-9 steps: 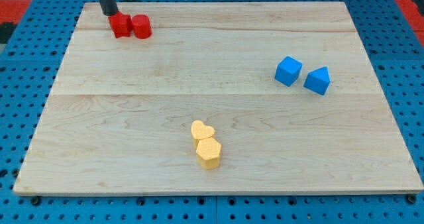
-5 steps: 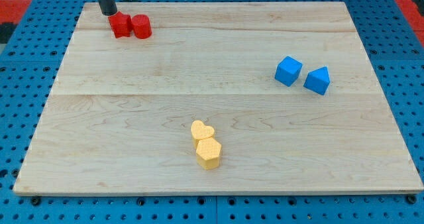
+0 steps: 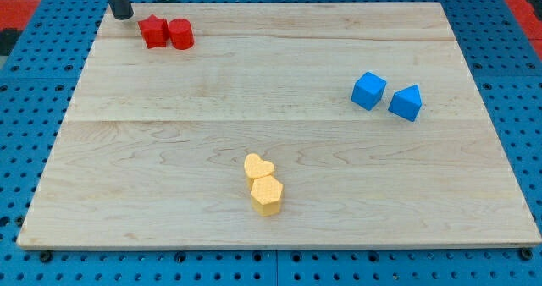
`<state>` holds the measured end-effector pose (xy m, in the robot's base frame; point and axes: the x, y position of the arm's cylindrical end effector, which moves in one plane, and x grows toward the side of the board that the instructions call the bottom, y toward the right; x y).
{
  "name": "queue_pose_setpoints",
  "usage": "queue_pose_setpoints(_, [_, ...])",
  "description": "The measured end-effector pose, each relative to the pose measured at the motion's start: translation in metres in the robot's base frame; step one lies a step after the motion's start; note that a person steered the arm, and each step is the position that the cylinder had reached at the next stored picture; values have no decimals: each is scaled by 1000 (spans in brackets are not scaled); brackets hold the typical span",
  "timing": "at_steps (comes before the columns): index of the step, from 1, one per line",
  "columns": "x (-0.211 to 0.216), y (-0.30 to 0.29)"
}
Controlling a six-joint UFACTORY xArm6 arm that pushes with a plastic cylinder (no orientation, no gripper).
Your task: Place your arm above the red star
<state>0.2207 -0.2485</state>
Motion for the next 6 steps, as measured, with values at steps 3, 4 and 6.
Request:
queue_pose_setpoints(3, [0,-5])
queue_pose_setpoints(4, [-2,-5])
queue_pose_setpoints(6, [-12,-5])
